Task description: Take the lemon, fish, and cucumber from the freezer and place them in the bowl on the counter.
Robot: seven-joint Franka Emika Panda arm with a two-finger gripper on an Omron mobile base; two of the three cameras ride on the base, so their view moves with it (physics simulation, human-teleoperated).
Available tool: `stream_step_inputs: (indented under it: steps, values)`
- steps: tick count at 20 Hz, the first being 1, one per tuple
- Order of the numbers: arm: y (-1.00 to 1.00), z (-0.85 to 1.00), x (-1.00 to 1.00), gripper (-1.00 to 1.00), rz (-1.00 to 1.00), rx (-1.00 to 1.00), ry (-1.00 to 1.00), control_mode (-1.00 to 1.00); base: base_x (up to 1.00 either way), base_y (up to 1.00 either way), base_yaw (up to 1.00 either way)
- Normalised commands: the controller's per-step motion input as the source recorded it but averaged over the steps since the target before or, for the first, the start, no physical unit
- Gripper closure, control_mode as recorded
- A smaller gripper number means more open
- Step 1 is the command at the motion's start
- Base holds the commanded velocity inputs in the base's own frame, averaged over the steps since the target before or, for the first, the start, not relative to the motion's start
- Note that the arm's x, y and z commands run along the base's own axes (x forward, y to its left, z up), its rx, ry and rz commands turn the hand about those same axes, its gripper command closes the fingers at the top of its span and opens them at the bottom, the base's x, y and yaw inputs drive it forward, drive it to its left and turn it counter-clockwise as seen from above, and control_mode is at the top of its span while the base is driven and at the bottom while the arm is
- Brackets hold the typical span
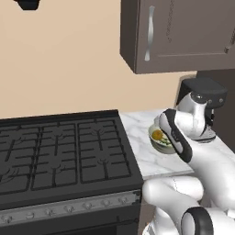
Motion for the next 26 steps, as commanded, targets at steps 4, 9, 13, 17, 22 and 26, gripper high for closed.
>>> stream_step_inputs:
  steps: [4, 9, 13, 17, 22, 26]
  values:
    - [0.01, 0.46, -0.52, -1.00, 0.00, -0.01, 0.00, -1.00, 0.00, 0.00, 0.00]
    - [0.16, 0.49, -0.47, -1.00, 0.00, -0.02, 0.00, -1.00, 0.00, 0.00, 0.00]
    - [0.09, 0.30, -0.61, -1.00, 0.00, 0.00, 0.00, -1.00, 0.00, 0.00, 0.00]
    - [0.01, 0.19, -0.72, -1.00, 0.00, 0.00, 0.00, -1.00, 0.00, 0.00, 0.00]
    - [0.00, 0.25, -0.73, -1.00, 0.00, 0.00, 0.00, -1.00, 0.00, 0.00, 0.00]
    - [0.00, 0.38, -0.70, -1.00, 0.00, 0.00, 0.00, -1.00, 0.00, 0.00, 0.00]
